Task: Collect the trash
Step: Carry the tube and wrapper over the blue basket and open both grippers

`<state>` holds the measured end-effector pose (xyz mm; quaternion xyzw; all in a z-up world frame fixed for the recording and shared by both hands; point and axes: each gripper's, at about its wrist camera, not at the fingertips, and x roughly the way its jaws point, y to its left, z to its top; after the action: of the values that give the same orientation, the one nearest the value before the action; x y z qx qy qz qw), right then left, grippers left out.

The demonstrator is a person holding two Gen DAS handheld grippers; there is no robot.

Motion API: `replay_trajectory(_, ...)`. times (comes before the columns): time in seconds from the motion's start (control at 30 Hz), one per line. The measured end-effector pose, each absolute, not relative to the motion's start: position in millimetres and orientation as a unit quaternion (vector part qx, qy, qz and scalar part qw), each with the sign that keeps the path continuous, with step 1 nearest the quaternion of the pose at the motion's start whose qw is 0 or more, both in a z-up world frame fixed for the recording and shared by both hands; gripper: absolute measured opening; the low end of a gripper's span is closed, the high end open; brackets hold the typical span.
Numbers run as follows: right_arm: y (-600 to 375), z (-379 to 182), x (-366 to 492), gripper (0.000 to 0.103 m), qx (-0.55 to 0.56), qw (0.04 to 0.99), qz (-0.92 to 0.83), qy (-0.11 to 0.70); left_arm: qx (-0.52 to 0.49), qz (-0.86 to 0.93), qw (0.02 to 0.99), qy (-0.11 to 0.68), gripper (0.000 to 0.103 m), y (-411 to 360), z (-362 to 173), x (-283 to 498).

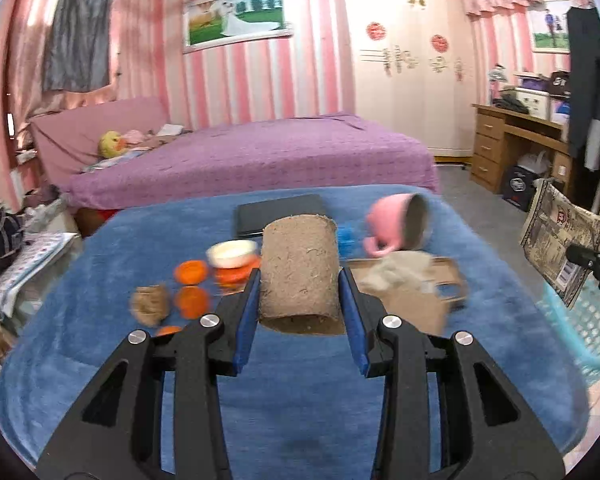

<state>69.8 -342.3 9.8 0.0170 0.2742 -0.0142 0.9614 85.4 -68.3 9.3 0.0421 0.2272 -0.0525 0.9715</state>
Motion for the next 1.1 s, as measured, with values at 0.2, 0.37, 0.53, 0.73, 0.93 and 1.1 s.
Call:
replay_trajectory(0.2,-405.4,-1.1,46.7,0.008,0.019,0.954,-0.059,0.292,0.049,-0.103,0.965,0.235,0.038,-144.1,3.1,80.0)
replay_trajectory(0.37,-452.1,-18.2,34.1,0.008,0.018,0.945,-0.083,0.317,0.062,-0.145,0.958,0.241,0.038,-205.7,-4.1,72.6)
replay_trajectory(0.53,-478.0,-26.9,25.1,0.008,0.009,0.940,-0.095,0.328,0.063,-0.182,0.946,0.261,0.038,-261.8,-12.6,68.7)
replay_trajectory(0.73,-504.7,-25.6,11.0,0.008,0.037,0.940,-0.114,0.319,0.084,-0.216,0.935,0.267,0.038,-316.6,-19.9,60.3)
replay_trajectory(0.93,-516.3,-31.3,8.9,0.008,0.059,0.939,-0.124,0.315,0.084,-0.245,0.922,0.288,0.054,-350.6,-25.0,66.6)
replay_trajectory(1.1,-517.1,-32.8,6.9,0.008,0.070,0.940,-0.125,0.311,0.076,-0.234,0.925,0.290,0.088,-350.0,-23.2,77.0)
